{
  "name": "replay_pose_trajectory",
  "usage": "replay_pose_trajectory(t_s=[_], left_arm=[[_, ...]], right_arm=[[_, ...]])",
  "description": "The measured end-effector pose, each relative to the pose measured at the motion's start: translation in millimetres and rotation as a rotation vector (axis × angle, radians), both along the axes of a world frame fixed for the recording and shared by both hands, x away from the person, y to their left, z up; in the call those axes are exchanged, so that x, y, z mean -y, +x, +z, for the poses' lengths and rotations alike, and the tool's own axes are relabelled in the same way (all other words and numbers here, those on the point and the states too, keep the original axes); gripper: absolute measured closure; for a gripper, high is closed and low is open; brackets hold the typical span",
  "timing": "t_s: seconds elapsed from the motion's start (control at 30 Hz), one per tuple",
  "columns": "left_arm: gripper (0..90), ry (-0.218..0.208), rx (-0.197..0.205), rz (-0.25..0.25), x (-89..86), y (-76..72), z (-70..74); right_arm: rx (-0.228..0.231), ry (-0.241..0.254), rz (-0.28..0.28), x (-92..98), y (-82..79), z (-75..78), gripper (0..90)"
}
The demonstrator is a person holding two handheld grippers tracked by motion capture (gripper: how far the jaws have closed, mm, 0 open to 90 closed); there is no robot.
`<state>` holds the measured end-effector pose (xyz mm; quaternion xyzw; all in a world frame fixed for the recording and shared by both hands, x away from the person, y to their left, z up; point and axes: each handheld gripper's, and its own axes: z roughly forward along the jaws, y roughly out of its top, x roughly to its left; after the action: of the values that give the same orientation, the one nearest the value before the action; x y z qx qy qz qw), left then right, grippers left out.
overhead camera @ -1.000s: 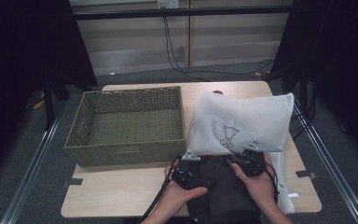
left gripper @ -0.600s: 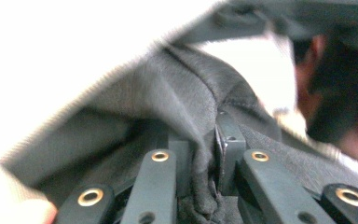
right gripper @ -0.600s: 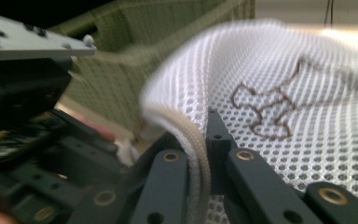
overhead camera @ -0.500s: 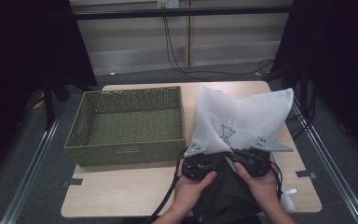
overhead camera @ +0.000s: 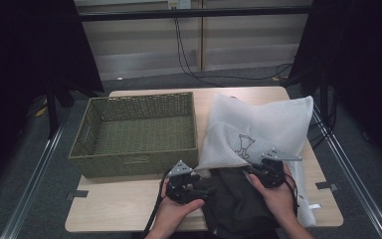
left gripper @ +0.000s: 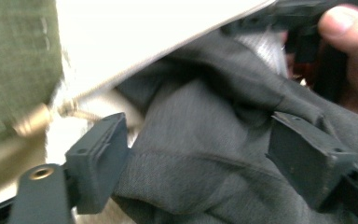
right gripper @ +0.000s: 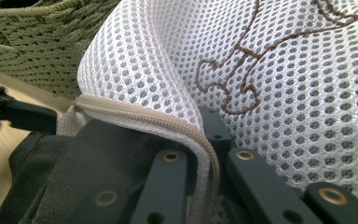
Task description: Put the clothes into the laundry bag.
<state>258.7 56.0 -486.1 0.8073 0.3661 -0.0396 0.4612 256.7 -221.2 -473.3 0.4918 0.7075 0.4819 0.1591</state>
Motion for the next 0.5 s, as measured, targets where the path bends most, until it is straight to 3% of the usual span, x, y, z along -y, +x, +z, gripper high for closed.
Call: replay_pose_trajectory(t_s=[0.03, 0.1, 0.17, 0.23, 0.3, 0.33, 0.4, 0.47, 0.5], left_arm=[[16.7, 0.048, -0.004, -0.021, 7.8, -1.0, -4.0], [18.5, 0.088, -0.006, -0.036, 22.0, -4.0, -10.1], [27.9, 0.119, 0.030, -0.037, 32.1, -6.2, -10.3], [48.5, 0.100, 0.028, -0.055, 39.1, -6.1, -8.5], [73.7, 0.097, 0.042, -0.036, 47.1, -5.2, -4.9], [79.2, 0.089, 0.051, -0.030, 52.1, -4.1, -2.4], [82.0, 0.017, 0.091, -0.004, 60.2, -1.7, 5.1], [82.2, -0.099, 0.108, 0.062, 62.2, 3.8, 11.4], [82.0, -0.128, 0.098, 0.109, 62.8, 7.4, 12.1]], right_arm=[[0.000, 0.000, 0.001, -0.5, -0.2, 0.0, 88.5], [-0.001, 0.002, 0.006, -0.9, -0.3, -0.5, 88.3], [-0.002, 0.011, 0.014, -1.1, 0.2, -1.0, 88.0], [0.006, 0.014, 0.037, -3.5, 0.3, -1.2, 87.9], [0.022, 0.014, 0.062, -8.0, -0.8, 1.2, 88.2], [0.037, 0.020, 0.076, -10.4, -2.5, 4.6, 88.3], [0.093, 0.042, 0.103, -14.1, -8.3, 16.8, 88.4], [0.151, 0.063, 0.123, -16.6, -16.2, 33.4, 88.4], [0.166, 0.068, 0.122, -16.9, -19.7, 39.9, 88.4]])
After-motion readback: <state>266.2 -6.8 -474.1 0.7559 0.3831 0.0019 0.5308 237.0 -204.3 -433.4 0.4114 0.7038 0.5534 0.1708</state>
